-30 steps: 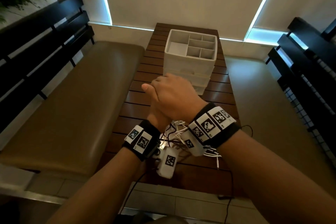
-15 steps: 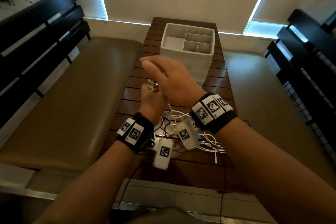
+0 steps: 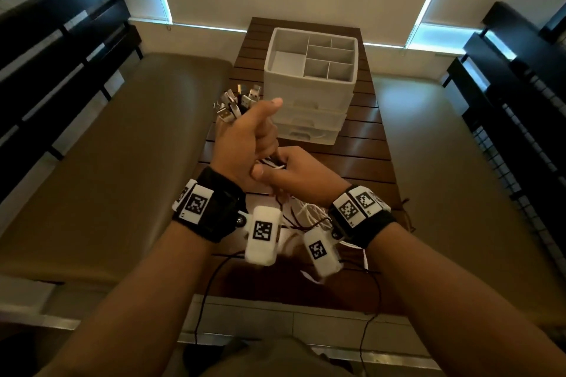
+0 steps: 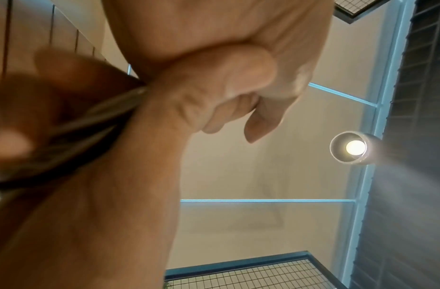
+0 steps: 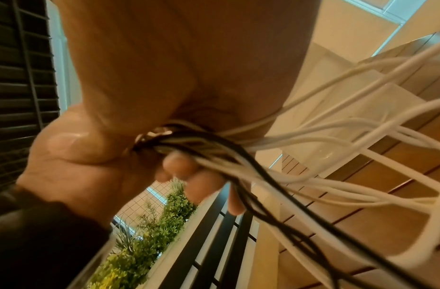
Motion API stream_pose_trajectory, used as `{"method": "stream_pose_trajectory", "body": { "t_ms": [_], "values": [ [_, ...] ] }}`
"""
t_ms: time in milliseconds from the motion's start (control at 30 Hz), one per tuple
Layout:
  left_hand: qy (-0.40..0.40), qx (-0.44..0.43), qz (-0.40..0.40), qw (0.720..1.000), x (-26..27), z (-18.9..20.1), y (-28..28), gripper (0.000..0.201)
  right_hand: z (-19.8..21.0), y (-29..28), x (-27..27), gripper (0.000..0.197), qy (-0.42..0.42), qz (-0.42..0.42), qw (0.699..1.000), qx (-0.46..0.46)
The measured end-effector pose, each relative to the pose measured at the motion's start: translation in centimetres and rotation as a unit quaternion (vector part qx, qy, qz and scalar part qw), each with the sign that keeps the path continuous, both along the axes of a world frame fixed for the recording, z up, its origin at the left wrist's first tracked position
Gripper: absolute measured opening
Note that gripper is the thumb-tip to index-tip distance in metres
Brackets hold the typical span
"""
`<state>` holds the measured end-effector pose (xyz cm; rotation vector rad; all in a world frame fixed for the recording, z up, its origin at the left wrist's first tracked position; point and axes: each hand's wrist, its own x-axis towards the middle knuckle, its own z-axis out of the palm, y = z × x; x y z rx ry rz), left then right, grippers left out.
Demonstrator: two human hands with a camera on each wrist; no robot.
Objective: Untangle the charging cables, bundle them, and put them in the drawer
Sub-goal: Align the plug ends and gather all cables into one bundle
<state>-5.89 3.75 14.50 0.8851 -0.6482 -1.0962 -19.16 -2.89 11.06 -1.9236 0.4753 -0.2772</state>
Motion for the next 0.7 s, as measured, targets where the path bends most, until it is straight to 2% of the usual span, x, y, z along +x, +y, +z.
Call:
{"method": "stream_pose_trajectory", "body": {
  "t_ms": [100,200,300,367,467,567,700],
  "values": [
    [-0.006,-0.007,-0.009,1.000,0.2,0.3,-0.1,0.048,-0.5,-0.9,-0.4,0.021,-0.011,-0.001,0.997,-0.077],
    [-0.019,-0.011,0.004,1.000,1.0,1.1,0.7,0.049,-1.8,-2.2,-1.1,0.025,0.028,-0.009,0.977,-0.213],
    [-0.028,-0.008,0.031,0.999,2.8,2.4,2.0,0.050,-3.6,-3.9,-3.2,0.022,0.074,-0.066,0.953,-0.287],
    [-0.029,-0.020,0.046,0.998,4.7,3.1,2.7,0.050,-5.2,-4.8,-5.0,0.020,0.105,-0.103,0.947,-0.286],
    [-0.036,-0.021,0.078,0.996,7.5,3.2,3.4,0.050,-6.9,-5.4,-7.4,0.017,0.147,-0.151,0.954,-0.212],
    [-0.038,-0.012,0.100,0.994,9.0,2.8,3.9,0.051,-7.0,-5.2,-8.4,0.014,0.175,-0.158,0.953,-0.190],
    [-0.046,-0.012,0.127,0.991,10.7,3.5,4.5,0.052,-6.0,-5.4,-8.7,0.031,0.188,-0.152,0.945,-0.222]
  ]
}}
